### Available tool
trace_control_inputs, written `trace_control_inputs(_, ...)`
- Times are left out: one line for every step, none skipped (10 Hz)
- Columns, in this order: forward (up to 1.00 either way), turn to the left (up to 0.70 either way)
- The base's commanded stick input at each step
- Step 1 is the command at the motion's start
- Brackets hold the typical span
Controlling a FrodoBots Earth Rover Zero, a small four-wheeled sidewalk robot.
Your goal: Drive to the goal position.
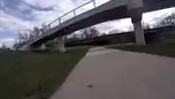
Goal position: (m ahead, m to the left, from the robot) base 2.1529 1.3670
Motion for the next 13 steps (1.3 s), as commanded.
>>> trace_control_inputs(1.00, -0.02)
trace_control_inputs(1.00, -0.10)
trace_control_inputs(1.00, -0.18)
trace_control_inputs(1.00, -0.25)
trace_control_inputs(1.00, -0.33)
trace_control_inputs(1.00, -0.21)
trace_control_inputs(1.00, 0.00)
trace_control_inputs(1.00, 0.00)
trace_control_inputs(1.00, 0.00)
trace_control_inputs(1.00, 0.00)
trace_control_inputs(1.00, 0.00)
trace_control_inputs(1.00, 0.00)
trace_control_inputs(1.00, 0.00)
